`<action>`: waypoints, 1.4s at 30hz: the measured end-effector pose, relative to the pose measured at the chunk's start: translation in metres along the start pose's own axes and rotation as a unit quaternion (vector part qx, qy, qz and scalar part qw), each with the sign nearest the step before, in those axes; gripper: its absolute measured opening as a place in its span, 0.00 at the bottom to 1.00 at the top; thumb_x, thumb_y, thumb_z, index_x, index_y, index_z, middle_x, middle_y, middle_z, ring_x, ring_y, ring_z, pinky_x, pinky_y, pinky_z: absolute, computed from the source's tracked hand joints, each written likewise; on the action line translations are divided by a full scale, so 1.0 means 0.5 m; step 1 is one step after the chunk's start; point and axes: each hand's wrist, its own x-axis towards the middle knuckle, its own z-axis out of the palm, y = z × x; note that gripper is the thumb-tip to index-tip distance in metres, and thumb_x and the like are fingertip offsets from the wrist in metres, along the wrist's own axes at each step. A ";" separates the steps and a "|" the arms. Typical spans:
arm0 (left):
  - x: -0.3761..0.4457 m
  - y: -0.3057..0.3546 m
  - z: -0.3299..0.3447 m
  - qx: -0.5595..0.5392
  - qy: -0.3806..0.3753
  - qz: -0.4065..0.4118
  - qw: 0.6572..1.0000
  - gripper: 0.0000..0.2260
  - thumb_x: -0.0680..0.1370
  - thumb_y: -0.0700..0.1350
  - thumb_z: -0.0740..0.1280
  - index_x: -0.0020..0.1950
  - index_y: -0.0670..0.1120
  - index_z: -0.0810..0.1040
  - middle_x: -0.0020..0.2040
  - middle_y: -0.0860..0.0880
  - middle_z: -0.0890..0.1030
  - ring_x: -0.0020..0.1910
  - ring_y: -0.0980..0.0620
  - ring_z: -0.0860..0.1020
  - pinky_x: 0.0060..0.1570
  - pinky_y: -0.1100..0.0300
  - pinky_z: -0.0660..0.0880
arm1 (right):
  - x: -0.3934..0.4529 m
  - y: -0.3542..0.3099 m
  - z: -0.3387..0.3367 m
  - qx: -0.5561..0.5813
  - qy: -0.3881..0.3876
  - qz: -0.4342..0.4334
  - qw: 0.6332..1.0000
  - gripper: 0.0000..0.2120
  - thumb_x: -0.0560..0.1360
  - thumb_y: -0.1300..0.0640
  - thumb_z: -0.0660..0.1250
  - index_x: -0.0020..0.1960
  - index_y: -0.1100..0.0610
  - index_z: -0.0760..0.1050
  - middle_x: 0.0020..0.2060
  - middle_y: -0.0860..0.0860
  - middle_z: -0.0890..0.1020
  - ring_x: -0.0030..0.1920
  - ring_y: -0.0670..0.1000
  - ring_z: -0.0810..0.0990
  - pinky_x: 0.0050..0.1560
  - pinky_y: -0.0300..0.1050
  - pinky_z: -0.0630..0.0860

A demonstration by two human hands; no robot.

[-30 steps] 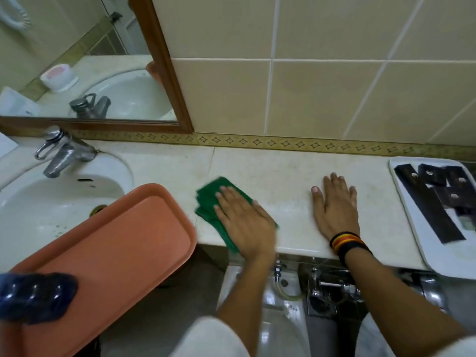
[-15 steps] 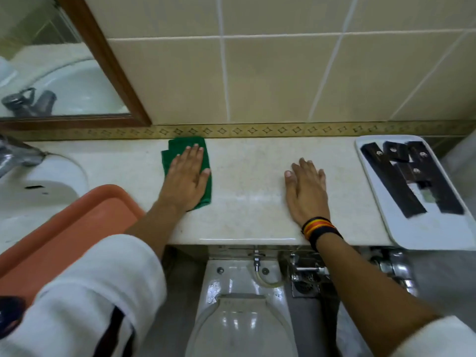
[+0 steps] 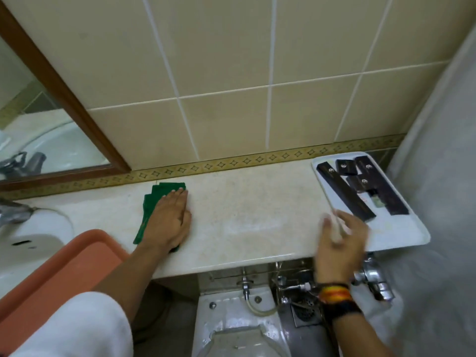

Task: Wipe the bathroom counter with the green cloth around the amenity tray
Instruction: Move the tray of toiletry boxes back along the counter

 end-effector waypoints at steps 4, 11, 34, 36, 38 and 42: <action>0.030 0.165 0.007 -0.117 0.079 0.028 0.990 0.22 0.87 0.46 0.57 0.82 0.45 0.67 0.80 0.44 0.71 0.79 0.44 0.67 0.80 0.51 0.60 | 0.071 0.049 -0.127 0.077 0.151 0.271 0.948 0.27 0.72 0.56 0.78 0.66 0.66 0.74 0.62 0.63 0.81 0.57 0.58 0.83 0.60 0.53 0.80; 0.174 0.472 0.042 -0.240 0.038 0.037 0.969 0.22 0.88 0.50 0.54 0.80 0.44 0.69 0.80 0.44 0.70 0.81 0.45 0.65 0.80 0.52 0.61 | 0.165 0.031 -0.186 0.086 0.124 0.275 0.950 0.21 0.68 0.69 0.75 0.61 0.66 0.78 0.46 0.57 0.85 0.43 0.53 0.84 0.52 0.42 0.82; 0.098 0.200 -0.055 -0.470 0.016 -0.377 0.798 0.20 0.82 0.50 0.57 0.65 0.39 0.79 0.61 0.38 0.84 0.58 0.39 0.82 0.54 0.50 0.75 | 0.202 -0.063 0.132 -0.106 -0.191 0.157 0.963 0.16 0.74 0.66 0.66 0.59 0.59 0.85 0.57 0.59 0.86 0.59 0.62 0.82 0.63 0.47 0.76; 0.083 0.159 -0.057 -0.489 0.025 -0.379 0.785 0.16 0.82 0.50 0.59 0.56 0.42 0.82 0.56 0.40 0.86 0.50 0.43 0.84 0.48 0.53 0.77 | 0.186 -0.061 0.164 -0.144 -0.193 0.143 0.960 0.15 0.74 0.66 0.66 0.59 0.59 0.85 0.58 0.59 0.86 0.60 0.62 0.82 0.64 0.48 0.75; 0.074 0.117 -0.068 -0.483 0.083 -0.388 0.781 0.11 0.81 0.49 0.62 0.46 0.45 0.79 0.55 0.42 0.86 0.42 0.47 0.80 0.44 0.56 0.74 | 0.171 -0.070 0.176 -0.189 -0.205 0.119 0.953 0.16 0.75 0.64 0.68 0.62 0.60 0.83 0.60 0.60 0.84 0.62 0.63 0.80 0.66 0.50 0.74; 0.072 -0.012 -0.082 -0.344 0.137 -0.383 0.846 0.15 0.84 0.48 0.62 0.68 0.45 0.79 0.70 0.42 0.80 0.66 0.39 0.79 0.66 0.49 0.74 | 0.046 -0.135 0.176 -0.214 -0.178 -0.042 0.960 0.17 0.77 0.56 0.70 0.64 0.58 0.79 0.60 0.60 0.80 0.58 0.61 0.79 0.62 0.55 0.77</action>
